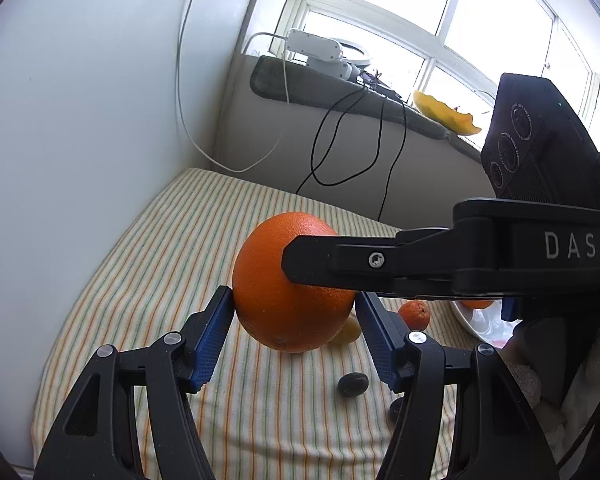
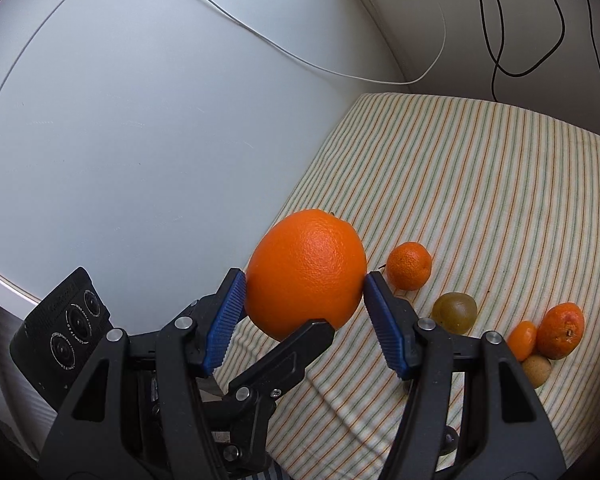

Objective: Organize fruits
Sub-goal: 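Carry the second orange with the right tool into the bowl beside the first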

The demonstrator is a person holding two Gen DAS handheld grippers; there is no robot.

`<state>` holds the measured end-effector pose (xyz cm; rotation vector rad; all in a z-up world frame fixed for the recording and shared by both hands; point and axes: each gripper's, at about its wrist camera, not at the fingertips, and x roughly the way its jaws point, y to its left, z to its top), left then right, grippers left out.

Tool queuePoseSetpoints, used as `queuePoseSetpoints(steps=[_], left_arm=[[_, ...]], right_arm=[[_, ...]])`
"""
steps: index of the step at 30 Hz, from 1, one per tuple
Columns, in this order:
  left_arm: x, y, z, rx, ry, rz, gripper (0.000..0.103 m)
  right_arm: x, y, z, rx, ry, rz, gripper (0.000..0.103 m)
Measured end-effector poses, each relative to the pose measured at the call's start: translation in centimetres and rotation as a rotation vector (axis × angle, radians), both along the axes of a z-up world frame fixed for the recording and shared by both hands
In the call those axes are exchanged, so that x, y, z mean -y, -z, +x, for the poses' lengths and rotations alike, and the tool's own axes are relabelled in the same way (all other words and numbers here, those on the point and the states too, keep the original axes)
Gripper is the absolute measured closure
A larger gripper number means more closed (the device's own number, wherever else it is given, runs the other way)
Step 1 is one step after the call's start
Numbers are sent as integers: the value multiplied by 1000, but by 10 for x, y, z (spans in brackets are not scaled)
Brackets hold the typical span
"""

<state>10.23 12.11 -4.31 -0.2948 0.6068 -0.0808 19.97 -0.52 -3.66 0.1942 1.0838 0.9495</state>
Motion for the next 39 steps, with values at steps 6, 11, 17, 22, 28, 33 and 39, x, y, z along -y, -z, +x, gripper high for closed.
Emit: queuePoseSetpoints(steps=[6, 11, 17, 22, 28, 33, 39], left_arm=[[27, -11, -6, 22, 28, 13, 41], [49, -17, -12, 33, 59, 20, 40], [76, -21, -15, 40, 106, 26, 41], [103, -23, -12, 43, 158, 29, 41], [141, -23, -8, 41, 232, 29, 41], [175, -19, -4, 29, 292, 24, 40], [212, -17, 7, 19, 357, 30, 40]], right_arm=[[24, -9, -9, 20, 30, 17, 39], [50, -15, -17, 31, 55, 23, 39], [78, -21, -29, 45, 96, 28, 39], [114, -24, -36, 58, 134, 27, 39], [156, -26, -40, 60, 203, 26, 39], [193, -21, -42, 53, 265, 22, 39], [238, -12, -37, 47, 328, 22, 39]])
